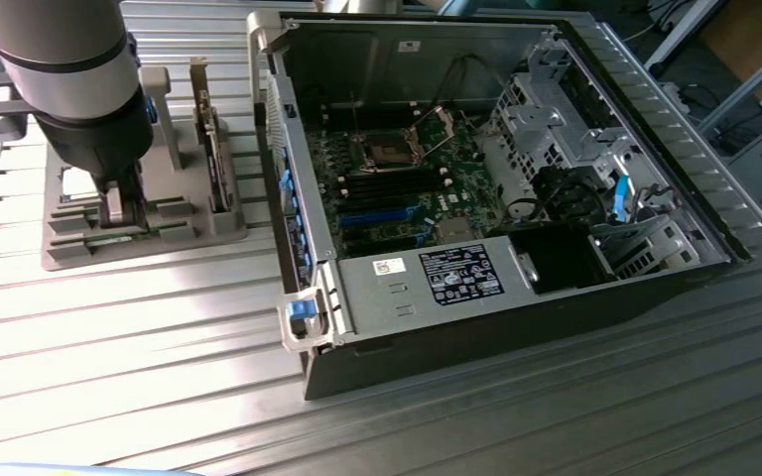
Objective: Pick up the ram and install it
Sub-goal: 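Pick up the ram and move it above insertion slot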
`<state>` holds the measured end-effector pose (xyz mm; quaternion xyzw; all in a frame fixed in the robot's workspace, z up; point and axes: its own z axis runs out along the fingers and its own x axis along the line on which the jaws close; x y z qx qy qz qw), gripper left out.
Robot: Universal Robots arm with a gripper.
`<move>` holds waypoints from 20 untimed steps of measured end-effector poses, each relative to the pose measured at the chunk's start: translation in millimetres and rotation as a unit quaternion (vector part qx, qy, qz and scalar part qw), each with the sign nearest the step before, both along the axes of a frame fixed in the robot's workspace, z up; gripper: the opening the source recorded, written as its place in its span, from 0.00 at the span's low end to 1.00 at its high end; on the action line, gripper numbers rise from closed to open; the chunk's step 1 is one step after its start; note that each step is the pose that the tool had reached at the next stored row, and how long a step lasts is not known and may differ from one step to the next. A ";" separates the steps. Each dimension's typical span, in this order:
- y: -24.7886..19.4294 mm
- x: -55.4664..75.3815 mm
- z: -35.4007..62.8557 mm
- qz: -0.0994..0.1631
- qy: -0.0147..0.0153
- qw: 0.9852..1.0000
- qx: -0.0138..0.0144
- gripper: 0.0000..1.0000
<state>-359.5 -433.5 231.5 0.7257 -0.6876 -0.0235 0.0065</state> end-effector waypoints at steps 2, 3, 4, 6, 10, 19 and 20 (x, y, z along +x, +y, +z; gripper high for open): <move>-0.8 0.0 -1.3 0.000 0.000 1.000 0.000 0.36; -1.3 0.0 -2.4 0.000 0.000 1.000 0.000 0.36; -1.6 0.0 -3.1 0.000 0.000 1.000 0.000 0.36; -2.3 0.0 -5.0 0.000 0.000 1.000 0.000 0.36; -3.7 -0.4 -8.0 0.000 0.000 1.000 0.000 0.36; -3.7 -8.4 -11.1 0.030 0.000 1.000 -0.001 0.36; -3.5 -9.4 -11.4 0.036 0.000 0.999 -0.001 0.36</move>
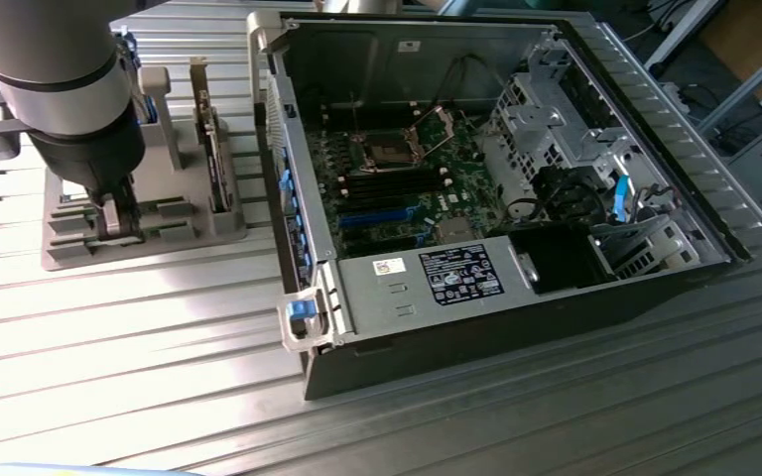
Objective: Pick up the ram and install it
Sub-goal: 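Pick up the ram and move it above insertion slot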
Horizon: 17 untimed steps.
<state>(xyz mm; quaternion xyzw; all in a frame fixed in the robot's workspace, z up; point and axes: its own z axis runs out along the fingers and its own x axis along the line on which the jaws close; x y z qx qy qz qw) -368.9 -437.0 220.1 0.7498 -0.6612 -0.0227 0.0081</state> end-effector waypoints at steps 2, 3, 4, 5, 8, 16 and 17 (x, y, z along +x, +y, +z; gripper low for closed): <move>1.0 -1.5 -0.8 0.003 0.000 1.000 0.000 0.36; 2.9 -1.6 -1.4 0.003 0.000 1.000 0.000 0.36; 5.4 -1.6 -2.1 0.003 0.000 1.000 0.000 0.36; 6.0 -1.7 -3.1 0.003 0.000 1.000 0.000 0.36; 6.3 -4.0 -5.2 0.003 0.000 1.000 -0.001 0.36; 6.4 -7.6 -9.1 0.003 0.000 1.000 -0.002 0.36; 6.4 -7.8 -9.3 0.003 0.000 1.000 -0.002 0.36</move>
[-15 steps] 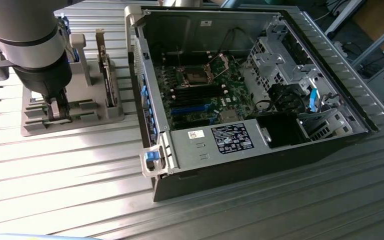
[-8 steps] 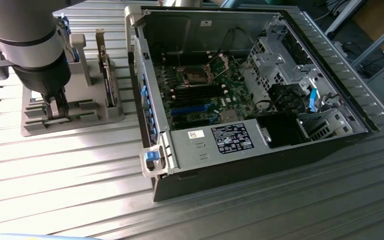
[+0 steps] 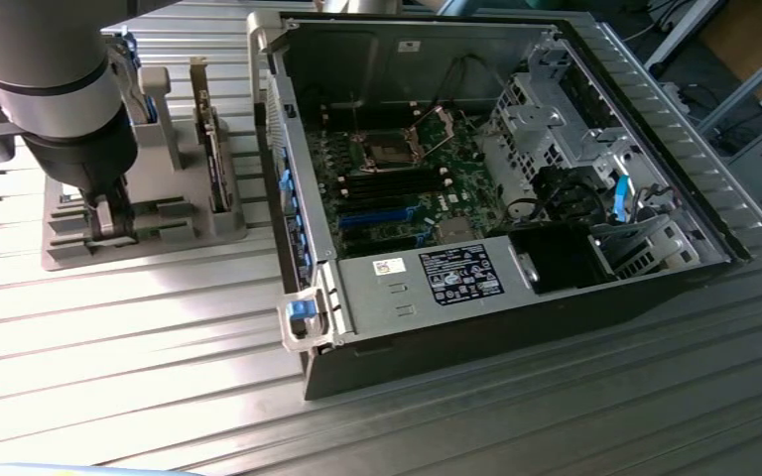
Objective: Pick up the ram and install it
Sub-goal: 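Pick up the ram and move it above insertion slot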
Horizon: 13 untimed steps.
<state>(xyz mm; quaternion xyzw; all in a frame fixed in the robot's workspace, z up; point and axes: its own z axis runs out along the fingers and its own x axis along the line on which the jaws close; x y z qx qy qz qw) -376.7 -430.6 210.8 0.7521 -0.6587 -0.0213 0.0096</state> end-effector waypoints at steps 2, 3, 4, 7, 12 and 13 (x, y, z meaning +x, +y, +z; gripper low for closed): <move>0.0 -0.7 -0.2 0.000 0.000 1.000 0.000 0.36; 0.0 -1.5 -0.5 0.000 0.000 1.000 0.000 0.36; 0.0 -2.1 -0.6 0.000 0.000 1.000 0.000 0.36; 0.0 -2.3 -0.7 0.000 0.000 1.000 0.000 0.36; 0.0 -2.4 -0.7 0.000 0.000 1.000 0.000 0.28; 0.0 -2.4 -0.7 0.000 0.000 1.000 0.000 0.28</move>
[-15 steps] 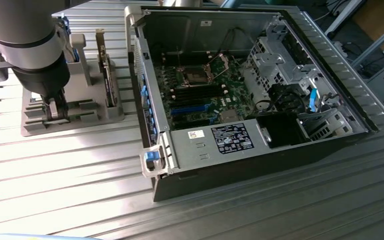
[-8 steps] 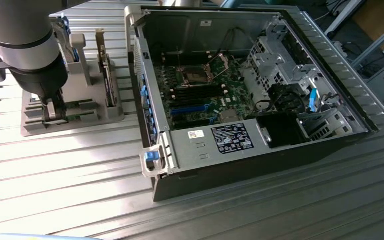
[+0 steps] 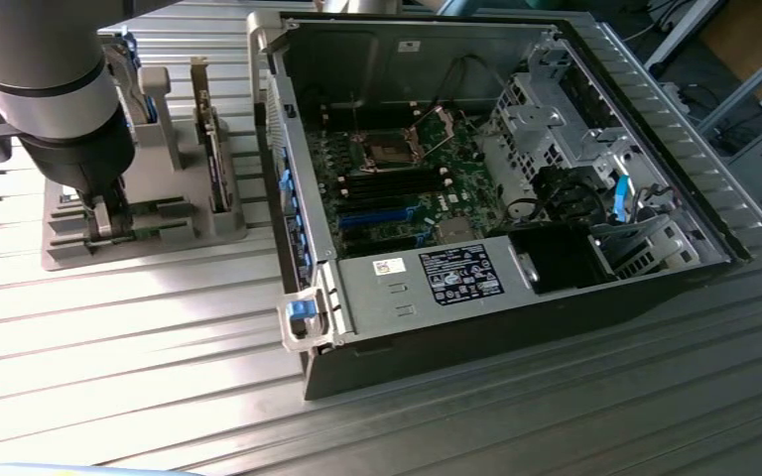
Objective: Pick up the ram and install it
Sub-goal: 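Pick up the ram and move it above insertion slot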
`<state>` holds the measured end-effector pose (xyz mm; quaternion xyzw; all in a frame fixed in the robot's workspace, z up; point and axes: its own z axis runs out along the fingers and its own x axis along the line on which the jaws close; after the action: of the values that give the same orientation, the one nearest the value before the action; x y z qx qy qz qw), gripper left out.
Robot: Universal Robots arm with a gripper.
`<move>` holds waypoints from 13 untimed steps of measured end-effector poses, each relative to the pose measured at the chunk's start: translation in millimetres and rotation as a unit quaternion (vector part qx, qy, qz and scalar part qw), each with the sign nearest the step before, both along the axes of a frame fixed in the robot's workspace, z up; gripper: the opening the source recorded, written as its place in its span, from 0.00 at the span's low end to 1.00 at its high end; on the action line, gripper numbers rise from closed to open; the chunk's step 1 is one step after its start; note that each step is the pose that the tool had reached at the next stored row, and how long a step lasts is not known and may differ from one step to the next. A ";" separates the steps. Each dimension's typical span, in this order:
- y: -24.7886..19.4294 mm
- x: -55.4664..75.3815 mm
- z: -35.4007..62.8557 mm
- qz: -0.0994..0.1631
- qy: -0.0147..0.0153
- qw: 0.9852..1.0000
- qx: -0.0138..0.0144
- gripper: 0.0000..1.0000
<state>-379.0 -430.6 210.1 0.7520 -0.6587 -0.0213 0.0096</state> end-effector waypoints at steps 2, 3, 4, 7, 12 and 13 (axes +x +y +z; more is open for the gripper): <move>0.0 0.0 0.0 0.000 0.000 1.000 0.000 0.16; 0.0 0.0 0.0 0.000 0.000 1.000 0.000 0.16; 0.0 0.0 0.0 0.000 0.000 1.000 0.000 0.13; 0.0 0.0 0.0 0.000 0.000 1.000 0.000 0.13; 0.0 0.0 0.0 0.000 0.000 1.000 0.000 0.13; 0.0 0.0 0.0 0.000 0.000 1.000 0.000 0.13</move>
<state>-379.0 -430.6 210.2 0.7520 -0.6587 -0.0213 0.0096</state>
